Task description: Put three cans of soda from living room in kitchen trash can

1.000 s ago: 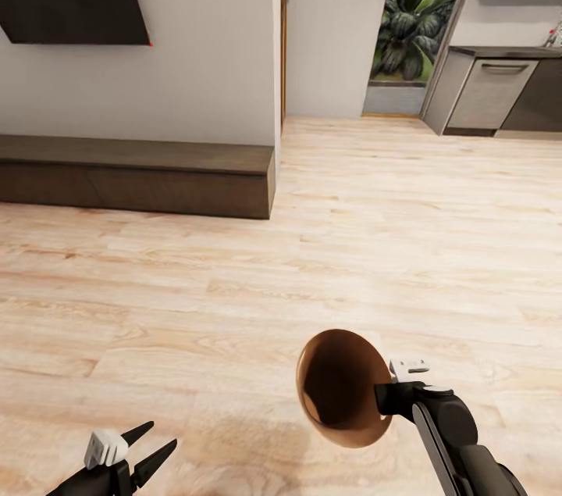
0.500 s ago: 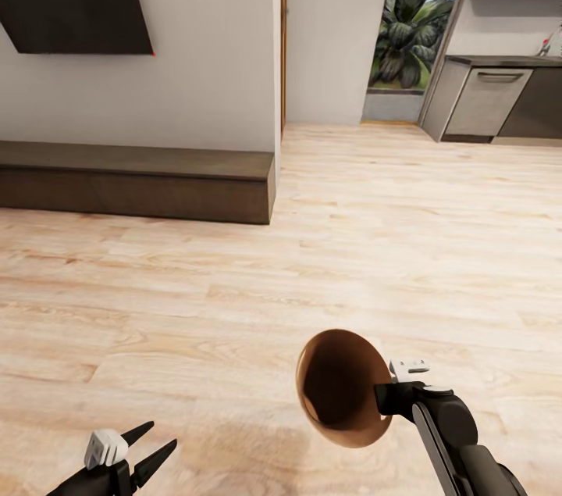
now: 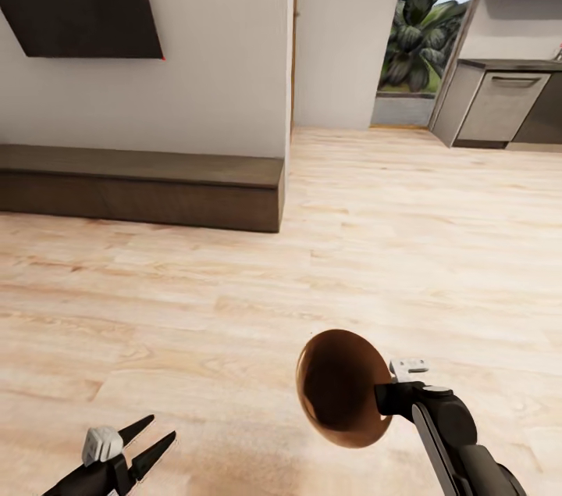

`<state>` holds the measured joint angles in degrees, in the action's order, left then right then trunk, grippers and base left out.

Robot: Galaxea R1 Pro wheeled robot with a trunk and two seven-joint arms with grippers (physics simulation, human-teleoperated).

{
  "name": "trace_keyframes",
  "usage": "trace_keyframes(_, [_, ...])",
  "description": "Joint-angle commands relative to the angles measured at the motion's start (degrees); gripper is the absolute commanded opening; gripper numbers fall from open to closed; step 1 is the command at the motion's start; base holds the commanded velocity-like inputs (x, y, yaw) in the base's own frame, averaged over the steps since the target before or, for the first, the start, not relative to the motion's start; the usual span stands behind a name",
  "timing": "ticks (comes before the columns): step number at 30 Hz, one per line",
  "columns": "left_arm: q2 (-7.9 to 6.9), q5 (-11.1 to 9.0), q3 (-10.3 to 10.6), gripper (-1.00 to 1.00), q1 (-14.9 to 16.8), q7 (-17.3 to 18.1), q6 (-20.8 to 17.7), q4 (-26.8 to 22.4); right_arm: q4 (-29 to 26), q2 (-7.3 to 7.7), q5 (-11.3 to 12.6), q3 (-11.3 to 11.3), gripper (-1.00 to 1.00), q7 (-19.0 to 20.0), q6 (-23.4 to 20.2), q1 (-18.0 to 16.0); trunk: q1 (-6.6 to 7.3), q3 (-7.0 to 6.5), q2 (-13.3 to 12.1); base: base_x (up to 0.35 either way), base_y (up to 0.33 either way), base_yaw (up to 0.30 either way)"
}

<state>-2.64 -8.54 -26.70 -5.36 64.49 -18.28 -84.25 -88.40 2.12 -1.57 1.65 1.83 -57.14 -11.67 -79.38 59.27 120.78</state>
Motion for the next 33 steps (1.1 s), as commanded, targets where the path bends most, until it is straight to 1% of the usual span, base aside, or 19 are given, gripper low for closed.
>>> trace_keyframes(1, [0.00,-0.54,-0.01,1.00,0.00,0.01,0.00,0.02,-0.02,-0.01,1.48,0.02,-1.00,0.28,0.01,-0.02,0.00,-0.01,0.00,0.287,0.176,0.222])
trace_keyframes(4, [0.00,-1.09,-0.02,1.00,0.00,0.02,0.00,0.04,-0.02,-0.01,1.48,0.02,-1.00,0.28,0.01,-0.02,0.00,-0.01,0.00,0.289,0.179,0.247])
trace_keyframes(9, [0.00,-1.41,-0.02,1.00,0.00,0.02,0.00,0.05,-0.02,-0.01,1.48,0.02,-1.00,0.28,0.01,-0.02,0.00,-0.01,0.00,0.290,0.189,0.275])
trace_keyframes(33, [-0.07,-1.48,-0.02,1.00,0.00,0.02,0.00,0.32,0.01,-0.10,1.48,0.02,-1.00,0.28,0.01,-0.01,0.00,-0.01,0.00,0.291,0.196,0.287])
